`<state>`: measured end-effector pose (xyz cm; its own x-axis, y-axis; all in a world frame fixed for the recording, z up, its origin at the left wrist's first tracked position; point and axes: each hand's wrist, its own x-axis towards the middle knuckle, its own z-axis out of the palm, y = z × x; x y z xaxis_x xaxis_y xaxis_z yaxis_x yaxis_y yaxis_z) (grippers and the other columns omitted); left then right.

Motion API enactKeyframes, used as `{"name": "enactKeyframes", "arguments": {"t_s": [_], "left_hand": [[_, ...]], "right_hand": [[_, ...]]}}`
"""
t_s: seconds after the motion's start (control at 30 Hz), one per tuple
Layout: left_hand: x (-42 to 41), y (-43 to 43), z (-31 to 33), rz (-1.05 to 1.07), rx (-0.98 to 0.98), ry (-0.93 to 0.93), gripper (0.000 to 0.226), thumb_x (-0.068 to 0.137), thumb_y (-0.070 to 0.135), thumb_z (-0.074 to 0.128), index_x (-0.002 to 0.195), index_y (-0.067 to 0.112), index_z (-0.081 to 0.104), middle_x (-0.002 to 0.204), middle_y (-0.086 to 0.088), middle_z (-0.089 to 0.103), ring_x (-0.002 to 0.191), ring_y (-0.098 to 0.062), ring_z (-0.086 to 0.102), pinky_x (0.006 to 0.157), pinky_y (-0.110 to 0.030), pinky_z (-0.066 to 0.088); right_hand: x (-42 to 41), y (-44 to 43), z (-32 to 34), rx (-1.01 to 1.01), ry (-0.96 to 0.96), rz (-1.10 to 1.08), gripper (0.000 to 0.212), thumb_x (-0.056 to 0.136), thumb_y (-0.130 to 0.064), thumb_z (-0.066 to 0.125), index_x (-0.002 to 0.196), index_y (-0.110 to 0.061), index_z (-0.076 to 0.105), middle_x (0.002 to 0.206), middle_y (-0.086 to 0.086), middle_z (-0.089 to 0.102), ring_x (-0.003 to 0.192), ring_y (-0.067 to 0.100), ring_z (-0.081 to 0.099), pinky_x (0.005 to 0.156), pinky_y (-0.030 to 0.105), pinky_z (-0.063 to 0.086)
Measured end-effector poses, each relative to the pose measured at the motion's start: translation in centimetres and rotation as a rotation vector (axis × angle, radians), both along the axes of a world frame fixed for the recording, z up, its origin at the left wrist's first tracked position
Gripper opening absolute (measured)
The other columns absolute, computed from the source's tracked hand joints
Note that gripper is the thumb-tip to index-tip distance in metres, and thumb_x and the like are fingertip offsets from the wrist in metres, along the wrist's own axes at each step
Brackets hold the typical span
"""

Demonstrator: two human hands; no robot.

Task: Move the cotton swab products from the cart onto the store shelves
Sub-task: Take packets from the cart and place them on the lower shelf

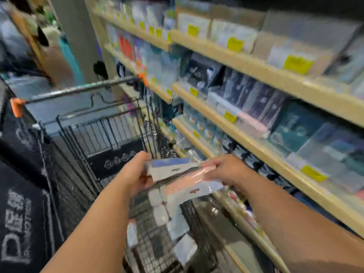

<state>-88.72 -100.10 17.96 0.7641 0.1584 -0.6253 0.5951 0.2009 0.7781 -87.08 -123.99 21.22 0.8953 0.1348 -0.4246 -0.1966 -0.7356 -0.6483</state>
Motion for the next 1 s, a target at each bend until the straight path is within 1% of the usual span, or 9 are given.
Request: {"name": "enactKeyframes", "arguments": {"t_s": [0.17,0.27,0.33,0.43,0.5,0.67,0.83,0.9,1.0], "left_hand": [[1.4,-3.7,4.4,-0.166,0.01,-0.083,0.035,0.083,-0.007,0.034,0.105,0.01,0.053,0.075,-0.008,0.055,0.062,-0.022,0.049,0.047,-0.026,0.047],[2.5,-5.3,5.4,-0.386,0.204,-0.198,0.054,0.077,-0.021,0.054,0.117,0.015,0.049,0.111,-0.018,0.058,0.082,-0.029,0.058,0.057,-0.034,0.054],[3.3,-6.3,6.4,-0.57,0.516,-0.266,0.06,0.072,-0.005,0.076,0.12,0.02,0.05,0.124,-0.013,0.052,0.094,-0.027,0.058,0.074,-0.036,0.051],[3.9,-8.2,8.3,-0.659,1.085,-0.382,0.057,0.074,0.028,0.08,0.124,0.022,0.052,0.118,-0.004,0.061,0.099,-0.022,0.06,0.075,-0.029,0.048],[3.9,-9.1,9.8,-0.6,1.264,-0.418,0.048,0.076,0.041,0.075,0.115,0.022,0.056,0.102,-0.002,0.066,0.09,-0.023,0.062,0.072,-0.031,0.052],[3.6,-10.0,13.1,-0.553,1.553,-0.323,0.033,0.082,0.054,0.062,0.088,0.022,0.057,0.076,0.002,0.059,0.073,-0.02,0.061,0.067,-0.032,0.055],[4.2,-8.3,13.2,-0.471,1.523,-0.348,0.053,0.072,0.077,0.053,0.073,0.024,0.056,0.093,-0.003,0.049,0.096,-0.026,0.055,0.079,-0.037,0.05],[4.1,-7.3,12.4,-0.409,1.181,-0.414,0.051,0.075,0.07,0.058,0.069,0.019,0.054,0.089,-0.008,0.056,0.088,-0.029,0.057,0.074,-0.037,0.048],[3.5,-6.3,10.9,-0.301,0.695,-0.467,0.035,0.086,0.051,0.062,0.085,0.016,0.064,0.087,-0.007,0.068,0.079,-0.024,0.063,0.071,-0.035,0.049]], "right_hand": [[-0.6,-5.0,5.1,0.104,-0.064,-0.178,0.019,0.073,-0.015,0.079,0.091,-0.012,0.075,0.078,0.009,0.066,0.064,0.02,0.061,0.057,0.028,0.049],[-1.5,-7.0,6.3,0.191,-0.01,-0.241,0.022,0.073,-0.008,0.078,0.095,-0.004,0.074,0.076,0.011,0.065,0.05,0.013,0.061,0.044,0.02,0.048],[-2.0,-7.9,6.5,0.266,0.03,-0.302,0.025,0.071,-0.005,0.079,0.095,0.0,0.073,0.078,0.012,0.067,0.055,0.014,0.065,0.051,0.024,0.053],[-2.8,-8.9,7.0,0.336,0.074,-0.322,0.028,0.071,-0.004,0.078,0.096,0.004,0.071,0.072,0.012,0.066,0.051,0.012,0.065,0.05,0.023,0.053],[-3.2,-9.0,7.9,0.342,0.092,-0.301,0.03,0.072,-0.006,0.079,0.099,0.005,0.07,0.07,0.01,0.065,0.05,0.011,0.064,0.05,0.023,0.055],[-3.4,-9.9,9.8,0.409,0.139,-0.232,0.035,0.074,-0.016,0.08,0.101,0.003,0.068,0.081,0.008,0.07,0.077,0.016,0.069,0.085,0.031,0.057],[-3.8,-10.1,11.7,0.274,0.092,-0.109,0.064,0.067,-0.015,0.084,0.122,0.002,0.057,0.117,0.015,0.064,0.1,0.021,0.064,0.094,0.032,0.051],[-3.6,-10.0,11.8,0.206,0.047,-0.099,0.067,0.058,-0.014,0.087,0.118,0.0,0.06,0.112,0.017,0.067,0.093,0.022,0.063,0.085,0.033,0.051],[-3.7,-9.9,11.7,0.078,-0.106,-0.197,0.047,0.064,-0.005,0.082,0.108,-0.002,0.066,0.1,0.014,0.071,0.074,0.018,0.064,0.063,0.027,0.054]]}}
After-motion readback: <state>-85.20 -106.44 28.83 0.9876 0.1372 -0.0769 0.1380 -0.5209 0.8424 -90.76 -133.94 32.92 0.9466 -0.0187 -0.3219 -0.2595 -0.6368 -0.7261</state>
